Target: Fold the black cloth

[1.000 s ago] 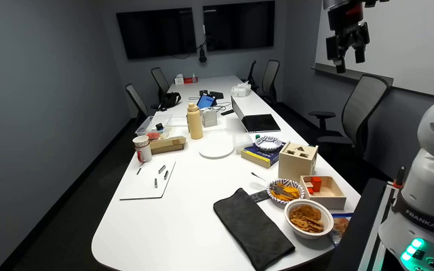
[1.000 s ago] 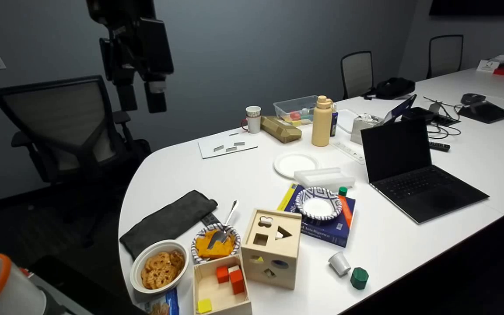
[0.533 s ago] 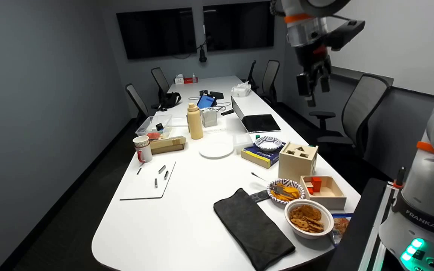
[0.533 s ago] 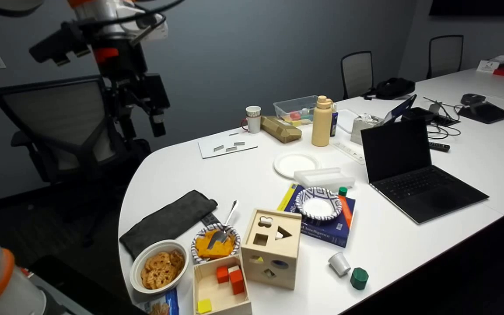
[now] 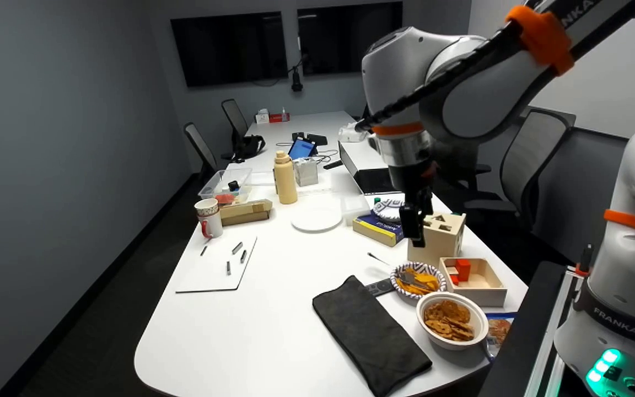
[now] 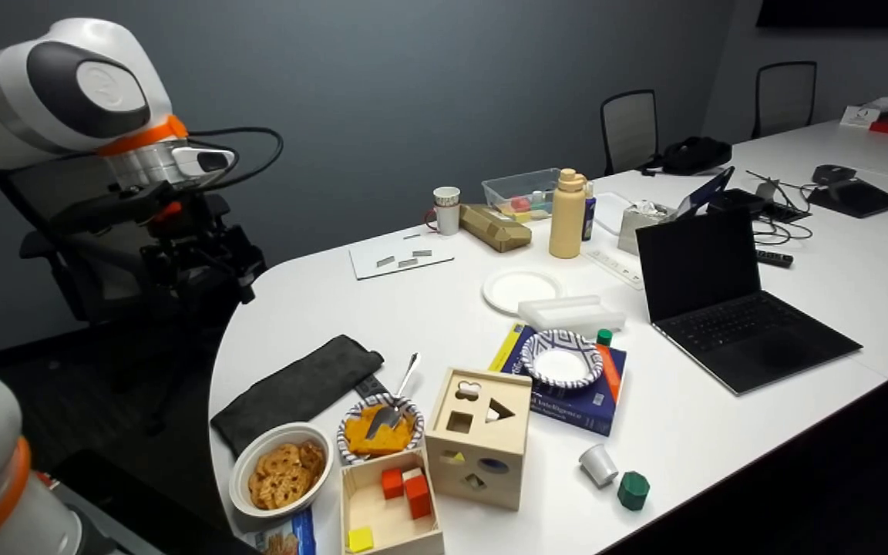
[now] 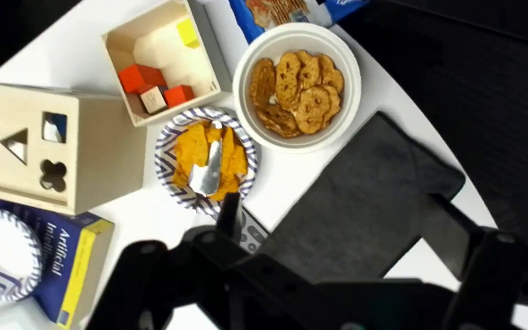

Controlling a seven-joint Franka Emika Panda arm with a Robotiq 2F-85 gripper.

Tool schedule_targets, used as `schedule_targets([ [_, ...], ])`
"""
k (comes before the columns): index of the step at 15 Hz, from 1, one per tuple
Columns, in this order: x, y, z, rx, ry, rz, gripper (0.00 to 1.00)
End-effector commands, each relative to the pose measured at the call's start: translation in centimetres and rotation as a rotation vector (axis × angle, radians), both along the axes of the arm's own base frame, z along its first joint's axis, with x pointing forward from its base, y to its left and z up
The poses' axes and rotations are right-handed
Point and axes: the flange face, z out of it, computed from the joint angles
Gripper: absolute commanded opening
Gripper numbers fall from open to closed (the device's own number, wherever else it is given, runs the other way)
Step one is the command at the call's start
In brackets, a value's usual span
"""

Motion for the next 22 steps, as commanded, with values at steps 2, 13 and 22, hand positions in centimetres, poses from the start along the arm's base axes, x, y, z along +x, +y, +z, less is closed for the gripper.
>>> schedule_targets([
  [2, 0.4, 5.1, -4.4, -0.069, -0.002, 0.186, 1.0],
  [13, 0.0, 5.0, -5.3, -0.071, 0.029, 0.201, 1.0],
  [22, -2.0, 10.6, -11.7, -0.005, -0.023, 0.402, 1.0],
])
